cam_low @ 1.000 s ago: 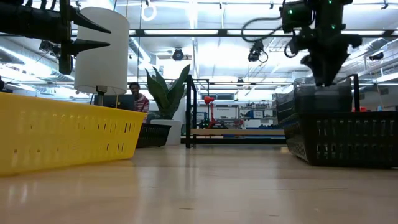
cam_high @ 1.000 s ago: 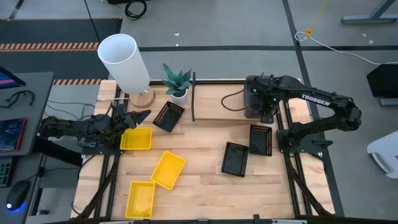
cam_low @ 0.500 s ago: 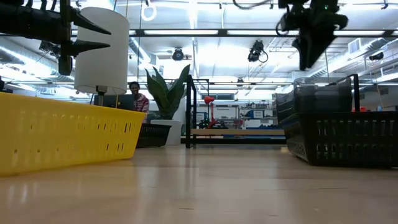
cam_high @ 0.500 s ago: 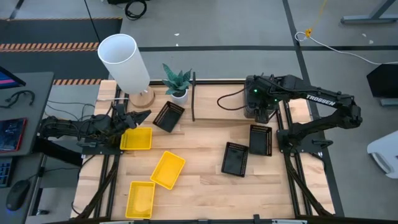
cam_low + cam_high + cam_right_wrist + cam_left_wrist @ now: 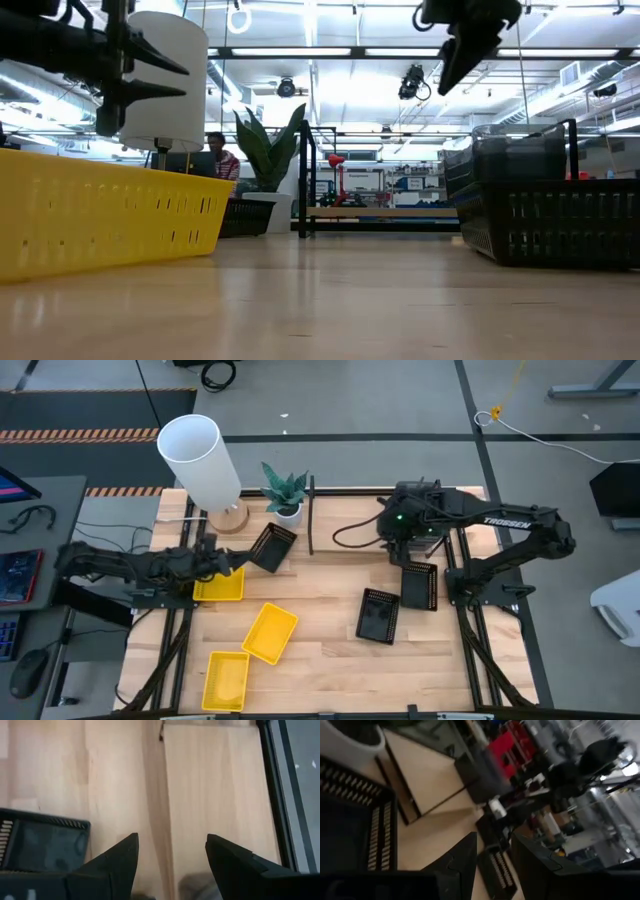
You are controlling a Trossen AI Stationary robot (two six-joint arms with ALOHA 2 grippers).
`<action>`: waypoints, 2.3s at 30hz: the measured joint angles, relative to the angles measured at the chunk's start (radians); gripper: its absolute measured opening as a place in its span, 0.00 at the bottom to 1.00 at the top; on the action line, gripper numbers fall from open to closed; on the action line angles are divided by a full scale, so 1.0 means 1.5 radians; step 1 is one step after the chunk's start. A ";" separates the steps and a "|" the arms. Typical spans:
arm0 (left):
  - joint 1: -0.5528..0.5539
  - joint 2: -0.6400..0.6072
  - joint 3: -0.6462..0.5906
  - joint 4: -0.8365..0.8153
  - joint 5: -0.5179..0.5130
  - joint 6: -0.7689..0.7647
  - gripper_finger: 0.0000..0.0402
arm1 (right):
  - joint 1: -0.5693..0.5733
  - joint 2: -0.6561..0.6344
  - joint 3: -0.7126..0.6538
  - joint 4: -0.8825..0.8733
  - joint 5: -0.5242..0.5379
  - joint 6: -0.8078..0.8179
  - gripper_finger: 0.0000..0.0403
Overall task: Stack baskets on shelf by color
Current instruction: Stack the left black bin on top of the center black bin
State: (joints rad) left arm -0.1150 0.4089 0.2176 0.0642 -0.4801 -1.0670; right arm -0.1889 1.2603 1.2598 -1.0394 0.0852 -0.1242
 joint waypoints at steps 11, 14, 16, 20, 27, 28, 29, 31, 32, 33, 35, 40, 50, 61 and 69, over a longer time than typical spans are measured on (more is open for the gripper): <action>0.000 0.075 0.017 -0.009 0.054 -0.019 0.32 | 0.056 0.027 0.000 0.048 0.000 0.016 0.59; 0.000 0.097 0.054 -0.067 0.057 -0.009 0.32 | 0.066 0.030 0.000 0.071 0.000 0.046 0.59; 0.000 0.116 0.085 -0.118 0.058 0.002 0.32 | 0.071 0.033 0.000 0.077 0.000 0.055 0.59; 0.000 0.154 0.139 -0.228 0.072 0.008 0.32 | 0.078 0.034 0.000 0.094 0.000 0.067 0.59; 0.000 0.222 0.201 -0.290 0.107 0.041 0.32 | 0.087 0.034 0.029 0.097 0.021 0.066 0.59; 0.001 0.233 0.208 -0.294 0.108 0.043 0.32 | 0.087 0.034 0.036 0.096 0.023 0.067 0.59; 0.001 0.242 0.213 -0.304 0.109 0.043 0.32 | 0.087 0.034 0.042 0.097 0.023 0.069 0.59; 0.001 0.266 0.219 -0.307 0.109 0.043 0.32 | 0.087 0.033 0.048 0.100 0.024 0.071 0.59; 0.000 0.274 0.220 -0.305 0.110 0.042 0.32 | 0.087 0.033 0.048 0.097 0.024 0.071 0.59; 0.000 0.283 0.221 -0.308 0.110 0.039 0.33 | 0.088 0.035 0.048 0.096 0.024 0.073 0.59; 0.001 0.306 0.229 -0.305 0.111 0.039 0.35 | 0.092 0.042 0.048 0.099 0.025 0.086 0.59; 0.003 0.360 0.262 -0.306 0.127 0.059 0.44 | 0.128 0.081 0.048 0.129 0.000 0.098 0.59; 0.073 0.466 0.328 -0.393 0.255 0.095 0.47 | 0.186 0.165 0.138 0.114 0.018 0.055 0.59; 0.126 0.613 0.443 -0.467 0.234 0.223 0.45 | 0.187 0.162 0.166 0.113 0.024 0.081 0.59; 0.168 0.711 0.461 -0.464 0.233 0.266 0.45 | 0.192 0.163 0.166 0.105 0.024 0.106 0.59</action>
State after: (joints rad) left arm 0.1376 1.4749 0.9089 -0.6312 -0.1306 -0.6678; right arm 0.0988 1.5051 1.5089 -0.8814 0.1219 0.0343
